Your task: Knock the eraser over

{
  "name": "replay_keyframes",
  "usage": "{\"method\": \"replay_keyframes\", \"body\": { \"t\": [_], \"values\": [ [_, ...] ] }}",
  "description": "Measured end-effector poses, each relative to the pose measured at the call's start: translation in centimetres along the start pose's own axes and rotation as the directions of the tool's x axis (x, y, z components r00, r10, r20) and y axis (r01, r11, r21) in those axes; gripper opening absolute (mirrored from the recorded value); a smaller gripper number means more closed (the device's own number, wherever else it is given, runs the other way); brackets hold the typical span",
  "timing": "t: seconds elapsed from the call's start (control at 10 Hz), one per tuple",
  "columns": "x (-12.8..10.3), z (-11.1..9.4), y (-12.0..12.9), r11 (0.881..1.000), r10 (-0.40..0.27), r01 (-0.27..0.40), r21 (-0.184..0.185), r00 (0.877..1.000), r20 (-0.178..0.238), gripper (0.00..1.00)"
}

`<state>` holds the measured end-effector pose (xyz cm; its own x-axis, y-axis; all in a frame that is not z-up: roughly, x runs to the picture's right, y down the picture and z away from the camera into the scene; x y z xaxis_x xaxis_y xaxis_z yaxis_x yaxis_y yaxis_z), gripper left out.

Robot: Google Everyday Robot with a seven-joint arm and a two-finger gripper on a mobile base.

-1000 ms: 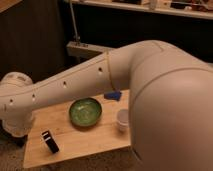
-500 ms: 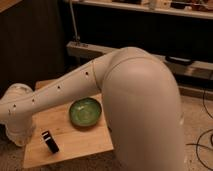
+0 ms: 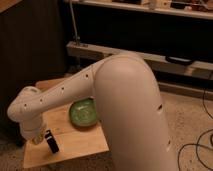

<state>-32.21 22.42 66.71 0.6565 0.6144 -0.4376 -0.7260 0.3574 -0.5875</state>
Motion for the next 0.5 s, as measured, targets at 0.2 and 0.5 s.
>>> {"method": "replay_keyframes", "body": {
  "t": [0.2, 0.5],
  "values": [
    [-0.3, -2.3, -2.8, 0.997, 0.061, -0.062, 0.043, 0.998, 0.024, 0.0],
    [0.2, -6.8, -9.2, 0.978, 0.183, -0.189, 0.087, 0.98, 0.074, 0.0]
  ]
}}
